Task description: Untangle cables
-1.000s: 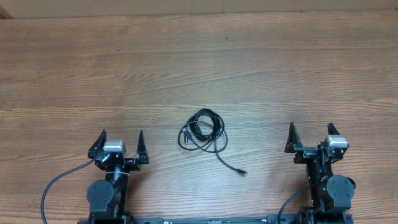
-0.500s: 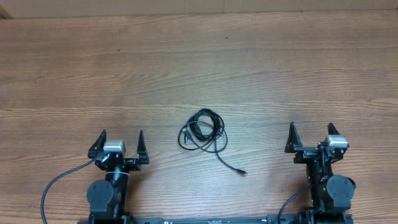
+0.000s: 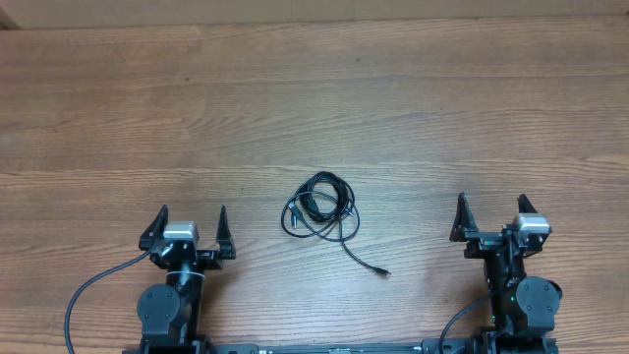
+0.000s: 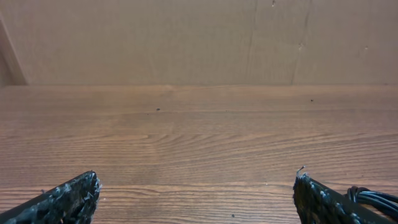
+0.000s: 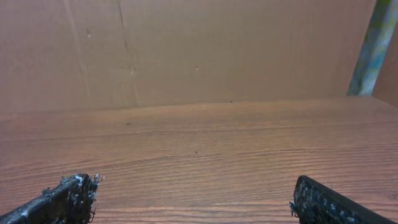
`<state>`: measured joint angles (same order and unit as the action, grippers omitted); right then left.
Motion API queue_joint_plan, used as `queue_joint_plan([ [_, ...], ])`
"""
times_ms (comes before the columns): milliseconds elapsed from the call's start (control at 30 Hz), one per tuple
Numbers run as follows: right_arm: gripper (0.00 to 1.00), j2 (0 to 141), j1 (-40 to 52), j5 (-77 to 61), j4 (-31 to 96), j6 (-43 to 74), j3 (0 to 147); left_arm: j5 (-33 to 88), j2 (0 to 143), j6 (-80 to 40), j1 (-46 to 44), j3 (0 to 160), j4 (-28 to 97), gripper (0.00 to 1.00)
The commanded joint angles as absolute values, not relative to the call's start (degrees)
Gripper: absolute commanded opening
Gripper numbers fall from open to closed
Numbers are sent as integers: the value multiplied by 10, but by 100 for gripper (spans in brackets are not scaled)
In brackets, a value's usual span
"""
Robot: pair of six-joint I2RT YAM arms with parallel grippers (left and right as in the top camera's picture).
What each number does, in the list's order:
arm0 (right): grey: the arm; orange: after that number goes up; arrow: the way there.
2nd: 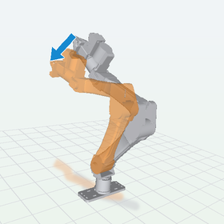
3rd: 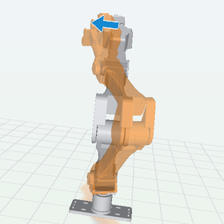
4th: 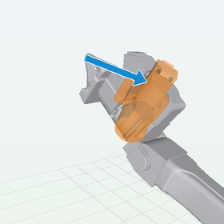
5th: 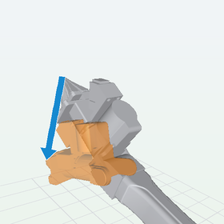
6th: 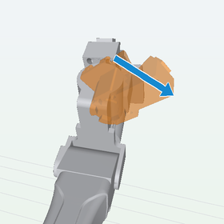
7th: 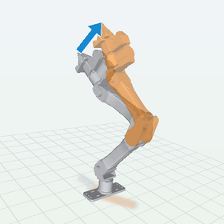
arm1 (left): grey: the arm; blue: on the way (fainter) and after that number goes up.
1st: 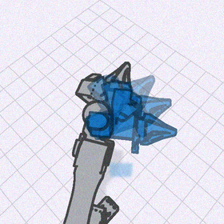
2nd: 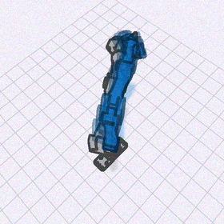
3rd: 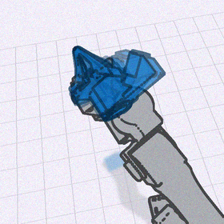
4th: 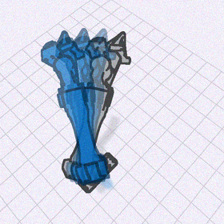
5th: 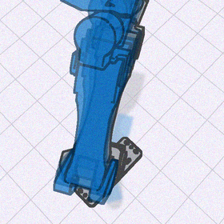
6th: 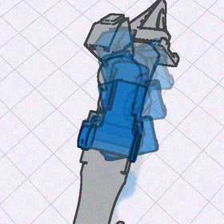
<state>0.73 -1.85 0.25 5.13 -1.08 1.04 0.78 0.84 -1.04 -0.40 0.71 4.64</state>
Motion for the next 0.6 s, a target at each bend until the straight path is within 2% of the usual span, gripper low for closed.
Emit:
queue_joint_plan([
  [0, 100, 2, -18, 3, 48, -12, 4, 0, 3, 2, -7, 3, 44, 100],
  [400, 100, 2, -18, 3, 48, -12, 4, 3, 3, -3, -7, 3, 44, 100],
  [567, 100, 2, -18, 3, 48, -12, 4, 81, 3, -11, -7, 19, 54, 100],
])
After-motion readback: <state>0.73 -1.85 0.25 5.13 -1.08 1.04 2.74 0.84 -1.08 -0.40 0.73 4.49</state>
